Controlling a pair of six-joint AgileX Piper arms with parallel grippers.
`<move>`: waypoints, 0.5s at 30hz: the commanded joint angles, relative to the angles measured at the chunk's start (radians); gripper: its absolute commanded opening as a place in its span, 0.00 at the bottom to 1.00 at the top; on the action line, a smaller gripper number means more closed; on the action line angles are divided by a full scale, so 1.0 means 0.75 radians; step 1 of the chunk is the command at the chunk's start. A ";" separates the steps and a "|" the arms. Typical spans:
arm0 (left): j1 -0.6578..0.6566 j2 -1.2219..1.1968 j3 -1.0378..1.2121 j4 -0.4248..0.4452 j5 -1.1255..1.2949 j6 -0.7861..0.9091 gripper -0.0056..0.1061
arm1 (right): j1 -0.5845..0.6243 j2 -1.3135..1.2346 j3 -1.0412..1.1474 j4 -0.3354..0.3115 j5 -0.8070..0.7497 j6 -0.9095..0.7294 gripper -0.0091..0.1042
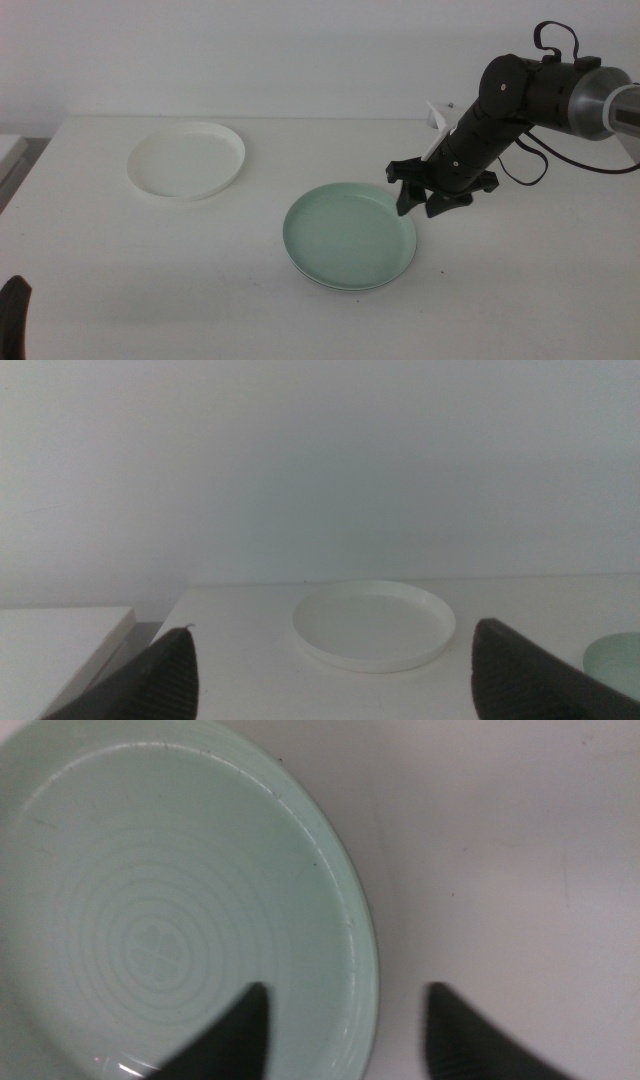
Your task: Stack the three bowls on top of each other.
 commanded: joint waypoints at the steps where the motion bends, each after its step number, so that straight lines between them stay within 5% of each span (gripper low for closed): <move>1: 0.002 -0.004 0.001 -0.009 -0.016 -0.005 0.89 | 0.002 -0.016 -0.008 -0.010 0.004 -0.046 0.51; 8: 0.002 -0.004 0.001 -0.009 -0.016 -0.005 0.89 | -0.067 -0.230 -0.189 -0.042 0.207 -0.161 0.80; 15: 0.002 -0.004 0.001 -0.009 -0.016 -0.005 0.89 | -0.107 -0.689 -0.141 0.031 0.223 -0.397 0.84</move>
